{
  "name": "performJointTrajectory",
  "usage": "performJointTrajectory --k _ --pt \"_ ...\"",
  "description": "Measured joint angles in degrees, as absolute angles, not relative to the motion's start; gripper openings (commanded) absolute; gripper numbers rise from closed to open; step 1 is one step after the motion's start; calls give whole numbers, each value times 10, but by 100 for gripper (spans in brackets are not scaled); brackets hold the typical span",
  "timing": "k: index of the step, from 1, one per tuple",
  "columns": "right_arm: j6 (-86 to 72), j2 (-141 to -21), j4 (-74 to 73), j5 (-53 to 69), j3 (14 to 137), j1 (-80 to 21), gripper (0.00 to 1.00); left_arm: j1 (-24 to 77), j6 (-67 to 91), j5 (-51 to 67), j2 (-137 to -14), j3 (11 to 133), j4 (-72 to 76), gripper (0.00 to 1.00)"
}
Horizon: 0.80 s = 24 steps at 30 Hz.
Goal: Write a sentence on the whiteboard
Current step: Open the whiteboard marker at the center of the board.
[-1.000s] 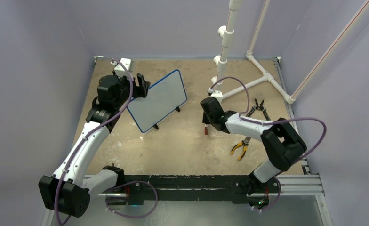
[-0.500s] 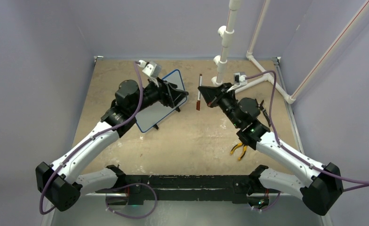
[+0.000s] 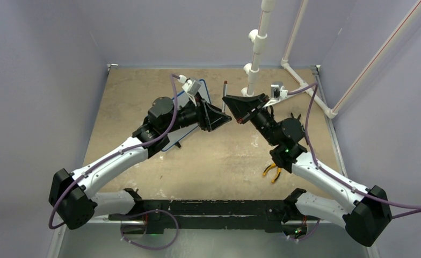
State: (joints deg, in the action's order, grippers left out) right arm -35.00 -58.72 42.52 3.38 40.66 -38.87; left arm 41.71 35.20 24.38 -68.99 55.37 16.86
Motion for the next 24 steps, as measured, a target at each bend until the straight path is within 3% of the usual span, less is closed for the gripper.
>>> performJointTrajectory --k 3,4,7,11,14,17,24 --pt "-351 -584 430 41 404 -389 0 418 360 248 -698 554 178 2" --pt "-351 -582 431 41 404 -389 0 418 362 250 -701 554 182 0" --pt "-352 -577 426 41 403 -389 3 418 363 256 -705 554 190 0" --pt "-347 -564 396 40 403 -389 57 418 330 266 -705 557 168 0" --pt "-339 -552 347 37 410 -389 77 418 265 268 -705 575 86 0" --pt "-311 -540 261 36 439 -389 86 418 176 274 -705 601 -28 0" --pt "-222 -573 40 83 577 -377 85 418 17 328 -706 605 -193 0"
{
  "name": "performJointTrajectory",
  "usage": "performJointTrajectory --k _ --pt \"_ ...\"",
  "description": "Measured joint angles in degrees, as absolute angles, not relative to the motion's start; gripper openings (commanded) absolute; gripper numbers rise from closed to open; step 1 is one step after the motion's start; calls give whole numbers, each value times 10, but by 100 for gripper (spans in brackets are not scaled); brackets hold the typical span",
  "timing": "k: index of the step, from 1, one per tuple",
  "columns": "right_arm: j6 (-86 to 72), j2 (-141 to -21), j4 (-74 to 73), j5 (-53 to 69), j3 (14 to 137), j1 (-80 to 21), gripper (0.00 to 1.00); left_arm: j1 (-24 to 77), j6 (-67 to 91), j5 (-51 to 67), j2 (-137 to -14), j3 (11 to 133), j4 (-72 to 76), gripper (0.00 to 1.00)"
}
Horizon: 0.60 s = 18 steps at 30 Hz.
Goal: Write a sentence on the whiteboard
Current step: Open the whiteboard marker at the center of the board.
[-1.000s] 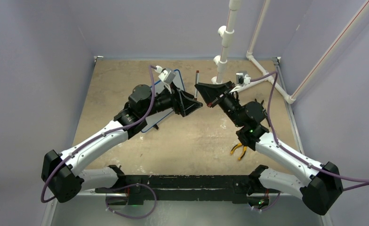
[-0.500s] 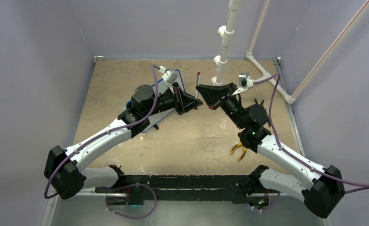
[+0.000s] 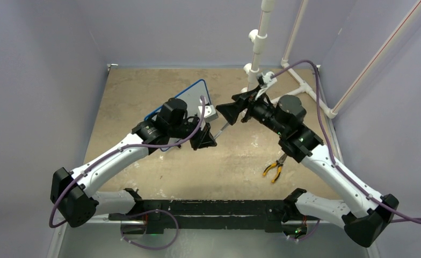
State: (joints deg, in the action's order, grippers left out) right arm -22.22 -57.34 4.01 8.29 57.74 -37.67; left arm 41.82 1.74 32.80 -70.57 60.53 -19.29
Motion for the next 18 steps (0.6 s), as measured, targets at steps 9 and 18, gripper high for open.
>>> performJointTrajectory --k 9,18 --pt "-144 -670 -150 293 629 -364 73 418 -60 387 -713 591 -257 0" --pt "-83 -742 -259 398 665 -365 45 418 -82 412 -720 591 -276 0"
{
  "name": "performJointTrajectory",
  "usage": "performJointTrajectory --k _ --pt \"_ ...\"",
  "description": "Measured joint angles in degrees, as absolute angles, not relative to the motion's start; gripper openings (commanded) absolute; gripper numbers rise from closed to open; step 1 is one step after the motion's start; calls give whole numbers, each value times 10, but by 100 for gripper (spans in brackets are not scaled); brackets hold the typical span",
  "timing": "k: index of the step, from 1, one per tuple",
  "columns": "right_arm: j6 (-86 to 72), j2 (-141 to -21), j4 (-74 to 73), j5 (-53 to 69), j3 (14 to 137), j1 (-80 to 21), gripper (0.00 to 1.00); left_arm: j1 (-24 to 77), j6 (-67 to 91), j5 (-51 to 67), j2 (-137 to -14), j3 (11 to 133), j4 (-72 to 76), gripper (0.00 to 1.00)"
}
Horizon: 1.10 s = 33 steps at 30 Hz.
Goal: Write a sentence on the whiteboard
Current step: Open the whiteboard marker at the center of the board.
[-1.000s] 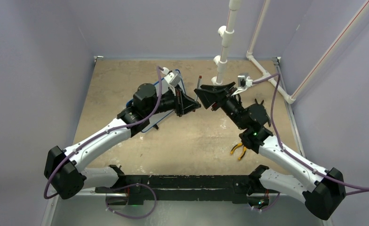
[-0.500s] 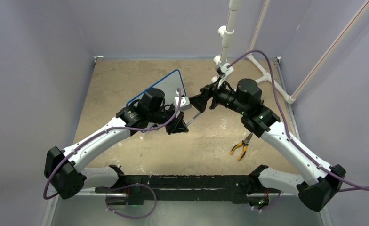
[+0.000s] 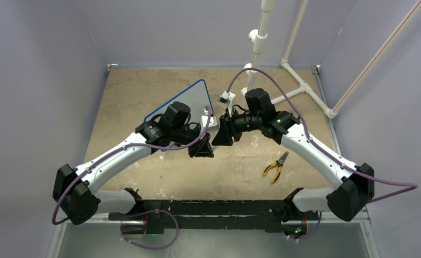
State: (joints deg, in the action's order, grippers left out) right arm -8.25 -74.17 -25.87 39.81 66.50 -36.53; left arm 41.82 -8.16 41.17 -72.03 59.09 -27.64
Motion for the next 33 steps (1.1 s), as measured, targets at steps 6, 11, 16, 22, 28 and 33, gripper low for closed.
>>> performJointTrajectory --k 6,11,16,22,28,33 --pt "-62 -755 -286 427 665 -365 39 418 -82 417 -727 590 -280 0" --pt "-51 -757 -298 448 665 -365 32 418 -81 413 -731 586 -279 0" --pt "-43 -757 -302 459 665 -365 12 419 -81 414 -736 586 -278 0" --pt "-33 -757 -309 465 666 -364 0 422 -82 416 -736 586 -277 6" --pt "-25 -755 -314 482 666 -364 0 423 -80 413 -736 583 -276 38" --pt "-31 -740 -312 489 666 -364 0 423 -76 414 -736 583 -276 26"
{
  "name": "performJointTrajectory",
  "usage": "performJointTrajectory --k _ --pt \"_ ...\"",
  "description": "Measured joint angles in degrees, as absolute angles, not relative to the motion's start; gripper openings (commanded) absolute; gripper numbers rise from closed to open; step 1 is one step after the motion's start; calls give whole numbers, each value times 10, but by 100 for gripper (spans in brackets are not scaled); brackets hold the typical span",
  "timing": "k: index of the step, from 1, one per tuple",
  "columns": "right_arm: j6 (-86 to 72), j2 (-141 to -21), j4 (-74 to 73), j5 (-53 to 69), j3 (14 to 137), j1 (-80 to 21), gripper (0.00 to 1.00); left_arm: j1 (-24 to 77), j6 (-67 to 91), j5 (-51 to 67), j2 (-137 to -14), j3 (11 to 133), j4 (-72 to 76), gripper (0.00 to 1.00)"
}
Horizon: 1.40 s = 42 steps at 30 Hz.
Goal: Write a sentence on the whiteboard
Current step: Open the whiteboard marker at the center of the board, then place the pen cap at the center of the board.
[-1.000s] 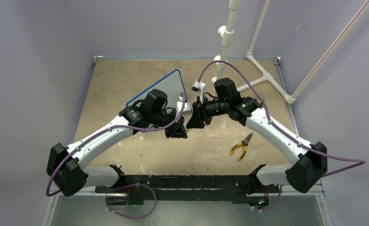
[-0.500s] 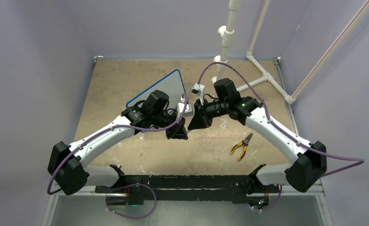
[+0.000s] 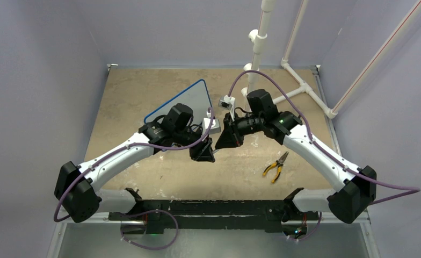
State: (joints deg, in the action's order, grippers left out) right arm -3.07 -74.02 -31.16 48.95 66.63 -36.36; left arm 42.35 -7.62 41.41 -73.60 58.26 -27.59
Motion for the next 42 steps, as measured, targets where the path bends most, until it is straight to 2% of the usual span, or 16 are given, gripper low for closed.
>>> performJointTrajectory --k 3,4,25,34,42 --pt "-30 -733 -307 485 666 -363 0 425 -74 425 -733 582 -276 4" --pt "-30 -732 -305 484 666 -363 0 425 -73 429 -731 582 -276 0" --pt "-7 -705 -397 445 768 -352 0 432 -80 411 -658 563 -178 0" --pt "3 -636 -429 444 830 -334 0 423 -82 361 -642 513 -273 0" --pt "-5 -643 -427 381 811 -334 0 423 -69 326 -639 513 -272 0"
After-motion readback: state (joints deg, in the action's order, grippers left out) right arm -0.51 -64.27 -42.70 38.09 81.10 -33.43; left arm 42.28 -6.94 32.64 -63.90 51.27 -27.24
